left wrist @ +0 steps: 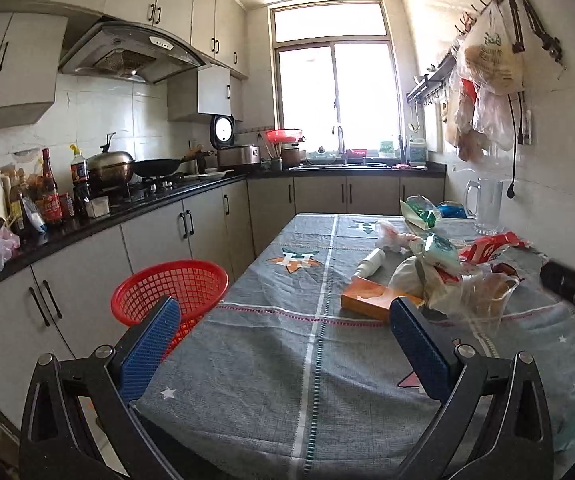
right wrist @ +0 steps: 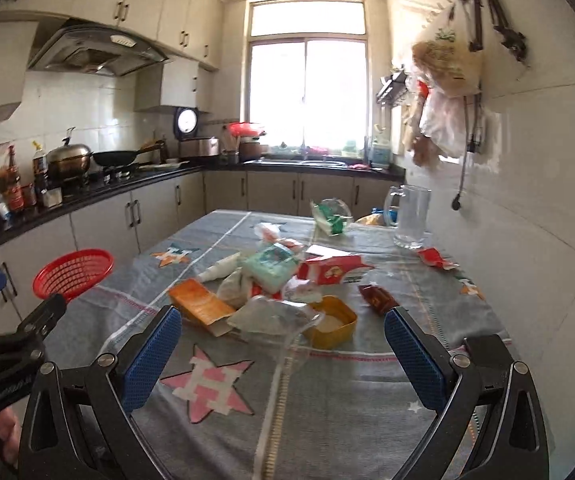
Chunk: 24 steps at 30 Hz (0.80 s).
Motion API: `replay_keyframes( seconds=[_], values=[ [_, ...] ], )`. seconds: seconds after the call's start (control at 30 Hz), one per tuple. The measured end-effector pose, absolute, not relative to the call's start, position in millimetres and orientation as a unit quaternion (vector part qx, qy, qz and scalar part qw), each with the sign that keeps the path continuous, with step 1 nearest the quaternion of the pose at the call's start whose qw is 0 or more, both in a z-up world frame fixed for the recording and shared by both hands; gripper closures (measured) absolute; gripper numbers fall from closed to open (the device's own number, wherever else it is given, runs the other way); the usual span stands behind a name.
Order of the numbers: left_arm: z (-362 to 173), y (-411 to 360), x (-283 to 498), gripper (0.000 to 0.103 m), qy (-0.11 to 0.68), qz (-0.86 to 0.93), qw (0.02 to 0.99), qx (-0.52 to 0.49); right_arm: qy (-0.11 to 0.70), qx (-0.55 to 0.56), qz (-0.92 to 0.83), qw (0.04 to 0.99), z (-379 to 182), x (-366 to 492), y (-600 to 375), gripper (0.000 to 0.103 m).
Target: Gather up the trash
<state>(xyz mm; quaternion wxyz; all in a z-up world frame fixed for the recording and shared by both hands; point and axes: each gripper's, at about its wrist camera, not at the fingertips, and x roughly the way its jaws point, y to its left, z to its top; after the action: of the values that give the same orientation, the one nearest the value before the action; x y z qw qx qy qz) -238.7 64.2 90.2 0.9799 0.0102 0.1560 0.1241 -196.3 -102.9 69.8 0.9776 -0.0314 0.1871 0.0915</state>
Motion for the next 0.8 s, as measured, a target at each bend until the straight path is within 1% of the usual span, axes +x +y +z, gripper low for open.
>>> replay_keyframes(
  seconds=[0.2,0.6,0.8],
  values=[
    [84.4,68.9,-236.3,0.0,0.162,0.13,0.978,0.01,0.195,-0.053,0.101,0.974,62.5,-197.6,-93.2,0.0],
    [80.2,65.4,-242.0,0.0,0.146,0.09,0.985,0.024,0.211,-0.042,0.096,0.972,54.7,-190.9,-97.8,0.0],
    [78.0,64.7,-239.7,0.0,0.152,0.091,0.984,0.022,0.216,-0.045,0.095,0.971,52.1,-189.6,-96.6,0.0]
  ],
)
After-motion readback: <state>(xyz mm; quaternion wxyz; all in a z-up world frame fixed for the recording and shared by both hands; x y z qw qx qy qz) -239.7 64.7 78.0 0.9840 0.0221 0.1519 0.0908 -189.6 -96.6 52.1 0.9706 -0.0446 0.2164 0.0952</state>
